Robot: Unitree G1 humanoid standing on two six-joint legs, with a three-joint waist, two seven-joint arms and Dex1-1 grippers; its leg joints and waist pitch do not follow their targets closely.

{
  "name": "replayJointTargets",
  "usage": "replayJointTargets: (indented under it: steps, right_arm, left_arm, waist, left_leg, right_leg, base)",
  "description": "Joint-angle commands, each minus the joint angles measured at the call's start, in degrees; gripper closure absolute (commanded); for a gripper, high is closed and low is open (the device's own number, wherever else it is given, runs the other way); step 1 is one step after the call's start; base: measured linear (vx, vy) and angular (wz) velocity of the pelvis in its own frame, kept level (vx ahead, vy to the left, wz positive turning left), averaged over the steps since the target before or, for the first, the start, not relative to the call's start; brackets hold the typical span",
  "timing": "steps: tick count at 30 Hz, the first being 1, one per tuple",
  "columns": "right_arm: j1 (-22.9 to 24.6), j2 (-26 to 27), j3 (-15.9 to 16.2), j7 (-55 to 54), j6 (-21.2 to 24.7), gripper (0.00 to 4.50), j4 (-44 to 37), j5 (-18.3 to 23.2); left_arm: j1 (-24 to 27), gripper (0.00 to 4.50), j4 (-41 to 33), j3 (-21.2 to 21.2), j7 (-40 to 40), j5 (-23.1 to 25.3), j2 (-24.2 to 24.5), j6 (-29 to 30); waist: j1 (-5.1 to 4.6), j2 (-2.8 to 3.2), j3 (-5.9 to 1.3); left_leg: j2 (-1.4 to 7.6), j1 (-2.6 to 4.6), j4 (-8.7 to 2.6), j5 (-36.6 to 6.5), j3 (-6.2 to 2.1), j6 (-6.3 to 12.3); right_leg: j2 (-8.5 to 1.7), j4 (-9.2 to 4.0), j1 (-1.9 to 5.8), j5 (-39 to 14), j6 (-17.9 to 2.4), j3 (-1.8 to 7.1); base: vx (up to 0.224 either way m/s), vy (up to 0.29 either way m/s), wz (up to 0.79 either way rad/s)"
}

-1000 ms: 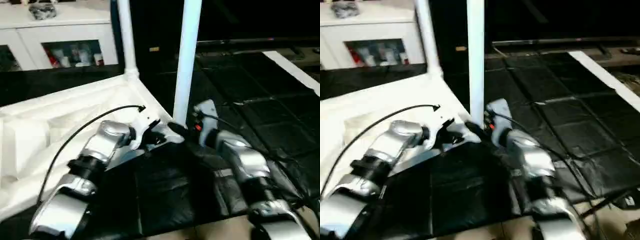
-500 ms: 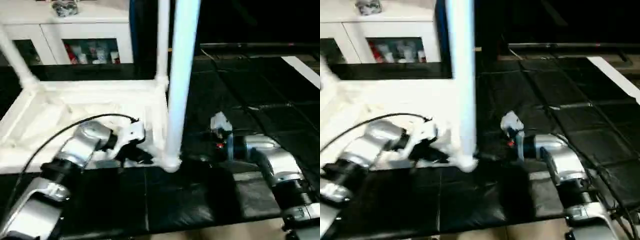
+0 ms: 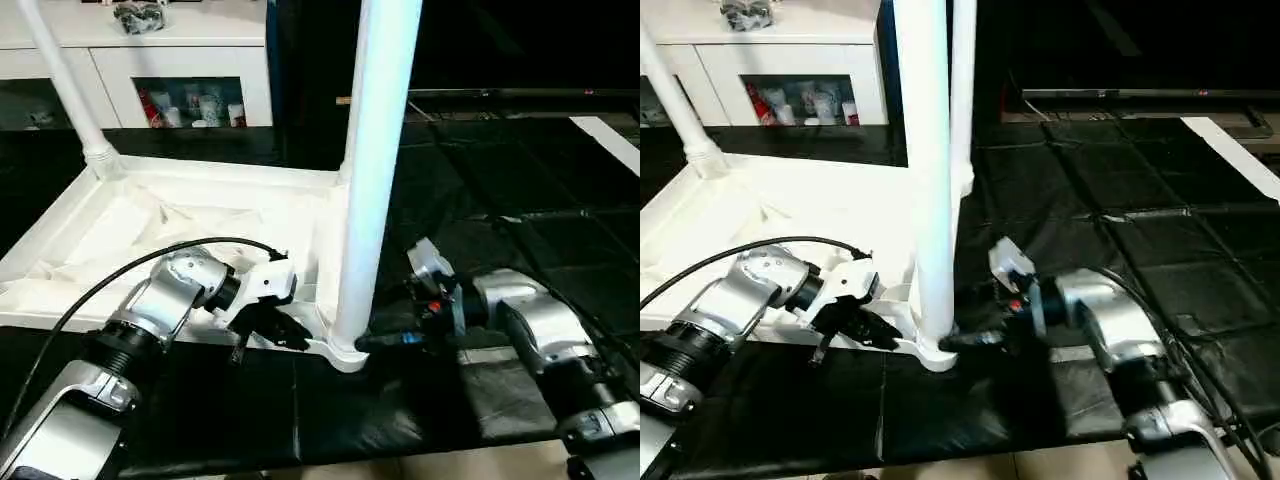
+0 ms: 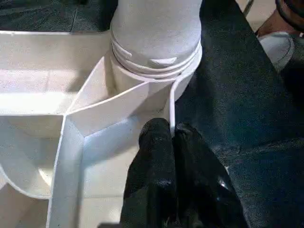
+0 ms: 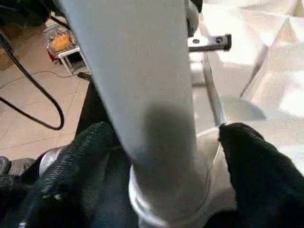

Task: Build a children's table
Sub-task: Rotate leg to tighten

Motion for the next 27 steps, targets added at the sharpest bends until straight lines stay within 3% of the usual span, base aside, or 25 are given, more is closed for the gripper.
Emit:
replayJointTargets:
  steps: [1,5,10,19,23,24,25,26,27]
  right_arm:
    - [-1.19,0.14,0.73,0.97,-0.3,1.0,0.74,0.51]
    - [-1.57,0.38,0.93,1.06,-0.07,1.4,1.2,0.57]
    - [-1.62,0.88,1.25,1.08,-0.48,1.71,1.92,0.19]
    - [-1.36,1.2,1.75,1.92,0.09,2.33,1.68,0.17]
    - [-0.4,1.48,1.37,1.41,1.74,2.38,0.3,1.31]
    - [0.8,3.03,0.35,-3.84,4.51,2.38,-1.68,1.47]
    - [1.11,3.76,0.0,-6.58,5.6,2.38,-2.14,1.08]
    - [1.25,4.2,-0.17,-8.25,6.23,2.38,-2.33,0.77]
    - [1.19,5.8,-0.98,-12.57,5.91,2.4,-1.59,-0.19]
  left_arm:
    - [0.02,4.5,-2.05,-1.56,-2.72,-0.63,-0.44,-1.2]
    - [0.14,4.5,-1.93,-1.8,-2.67,-0.57,-0.29,-1.57]
    - [0.32,4.5,-2.07,-1.78,-2.23,-0.47,-0.41,-1.58]
    - [0.3,4.5,-1.41,-1.59,-1.18,-0.1,-0.56,-1.7]
    - [-0.29,4.5,-0.5,-0.53,2.42,0.12,-1.78,1.25]
    - [-1.13,4.5,0.18,1.12,6.85,-0.2,-3.87,5.32]
    - [-1.39,4.5,0.3,1.63,8.28,-0.32,-4.6,6.62]
    - [-1.52,4.5,0.35,1.88,9.04,-0.38,-4.99,7.26]
    - [-2.03,4.5,0.68,2.49,11.18,-0.43,-6.16,9.43]
  waist:
    - [-0.54,-0.04,-4.18]
    - [-0.53,-0.11,-4.18]
    - [-0.5,-0.39,-4.1]
    - [-0.5,-0.36,-4.07]
    - [-0.52,-0.44,-4.0]
    - [-0.46,-0.41,-3.98]
    - [-0.38,-0.09,-3.89]
    - [-0.53,-0.22,-3.8]
    - [-0.72,-0.41,-3.79]
  left_leg:
    - [1.56,0.43,-3.86,-11.54,0.08,1.71]
    - [1.54,0.35,-3.86,-11.11,0.09,1.91]
    - [1.46,0.31,-3.87,-11.14,0.11,1.79]
    - [1.47,0.35,-3.89,-11.44,0.1,1.74]
    - [1.52,0.51,-3.93,-11.83,0.17,1.6]
    - [1.5,0.55,-3.91,-12.02,0.14,1.58]
    - [1.48,0.78,-3.92,-12.15,0.15,1.11]
    - [1.42,0.83,-3.94,-12.9,0.21,0.9]
    - [1.1,0.33,-4.13,-13.22,-0.12,0.46]
  right_leg:
    - [-3.21,-4.2,2.99,-15.04,-12.02,2.94]
    - [-3.14,-3.96,3.09,-13.47,-12.32,2.93]
    - [-3.27,-4.28,3.12,-16.2,-11.22,2.93]
    - [-3.24,-4.33,3.04,-16.91,-10.94,2.92]
    - [-3.19,-4.49,2.95,-17.92,-10.63,2.97]
    - [-3.23,-4.55,2.88,-18.26,-10.63,2.97]
    - [-3.12,-4.66,2.7,-18.6,-10.44,3.01]
    - [-3.09,-4.76,2.66,-19.37,-10.36,3.04]
    - [-3.28,-5.03,3.22,-23.19,-8.61,2.74]
  base:
    - [0.0,0.0,0.0]
    - [0.0,0.0,0.0]
    - [0.0,0.0,0.0]
    - [0.0,0.0,0.0]
    - [0.0,0.0,0.0]
    - [0.0,0.0,0.0]
    - [0.0,0.0,0.0]
    - [0.0,0.0,0.0]
    - [0.0,0.0,0.0]
